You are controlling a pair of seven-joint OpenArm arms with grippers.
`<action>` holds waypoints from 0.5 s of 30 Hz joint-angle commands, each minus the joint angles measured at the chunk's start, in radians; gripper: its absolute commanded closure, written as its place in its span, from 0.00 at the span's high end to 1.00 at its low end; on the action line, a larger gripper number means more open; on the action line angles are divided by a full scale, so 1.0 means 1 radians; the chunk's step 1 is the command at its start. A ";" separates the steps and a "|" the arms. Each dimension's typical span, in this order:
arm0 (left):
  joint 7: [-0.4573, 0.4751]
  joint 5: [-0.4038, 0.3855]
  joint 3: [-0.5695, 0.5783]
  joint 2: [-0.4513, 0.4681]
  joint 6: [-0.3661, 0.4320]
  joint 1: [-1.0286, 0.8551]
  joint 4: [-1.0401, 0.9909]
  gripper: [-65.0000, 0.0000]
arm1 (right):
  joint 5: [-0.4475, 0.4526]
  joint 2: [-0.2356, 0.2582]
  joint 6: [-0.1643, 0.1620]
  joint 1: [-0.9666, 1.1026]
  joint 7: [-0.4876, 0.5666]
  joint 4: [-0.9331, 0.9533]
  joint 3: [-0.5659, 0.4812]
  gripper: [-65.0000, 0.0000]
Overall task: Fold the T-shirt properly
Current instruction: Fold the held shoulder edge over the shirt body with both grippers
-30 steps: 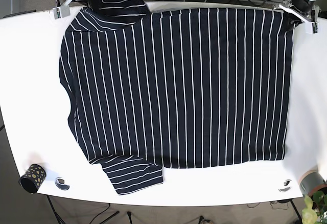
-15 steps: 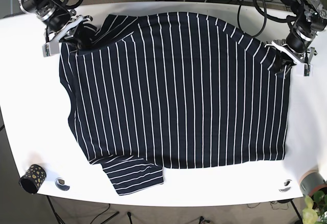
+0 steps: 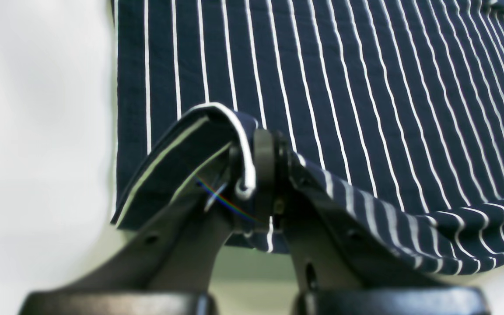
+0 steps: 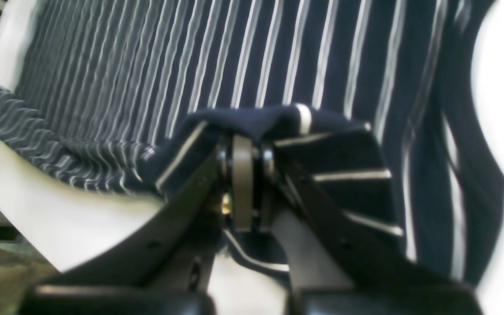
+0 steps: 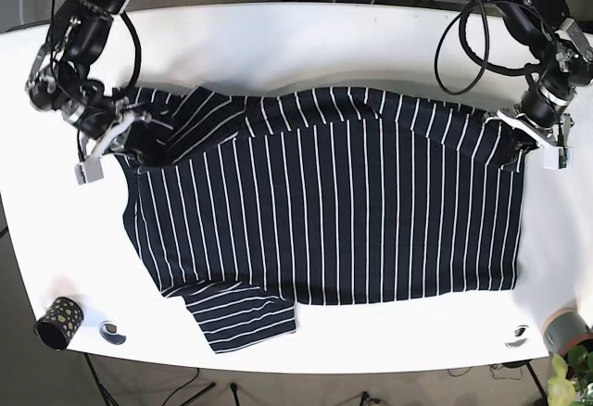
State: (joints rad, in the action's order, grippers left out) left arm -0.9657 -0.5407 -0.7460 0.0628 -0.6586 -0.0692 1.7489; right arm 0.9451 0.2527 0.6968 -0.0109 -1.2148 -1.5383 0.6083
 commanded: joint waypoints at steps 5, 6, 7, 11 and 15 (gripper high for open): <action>0.027 -0.020 -0.004 0.058 0.000 0.088 -0.105 0.00 | 0.008 0.067 0.001 -0.165 0.036 0.218 -0.084 0.00; 0.027 -0.020 -0.004 0.064 0.000 0.096 -0.119 0.00 | -0.002 0.072 0.001 -0.177 0.046 0.233 -0.100 0.00; 0.027 -0.020 -0.004 0.070 0.000 0.108 -0.134 0.00 | -0.018 0.072 0.001 -0.191 0.057 0.247 -0.115 0.00; 0.029 -0.020 -0.004 0.087 0.000 0.151 -0.177 0.00 | -0.120 0.070 0.001 -0.229 0.095 0.256 -0.136 0.00; 0.031 -0.020 -0.004 0.104 0.000 0.188 -0.234 0.00 | -0.229 0.064 0.001 -0.260 0.105 0.258 -0.138 0.00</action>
State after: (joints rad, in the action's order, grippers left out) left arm -0.9600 -0.5404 -0.7471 0.1463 -0.6556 0.0971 1.5234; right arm 0.7189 0.3019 0.6922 -0.2386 -1.1351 -1.2659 0.4656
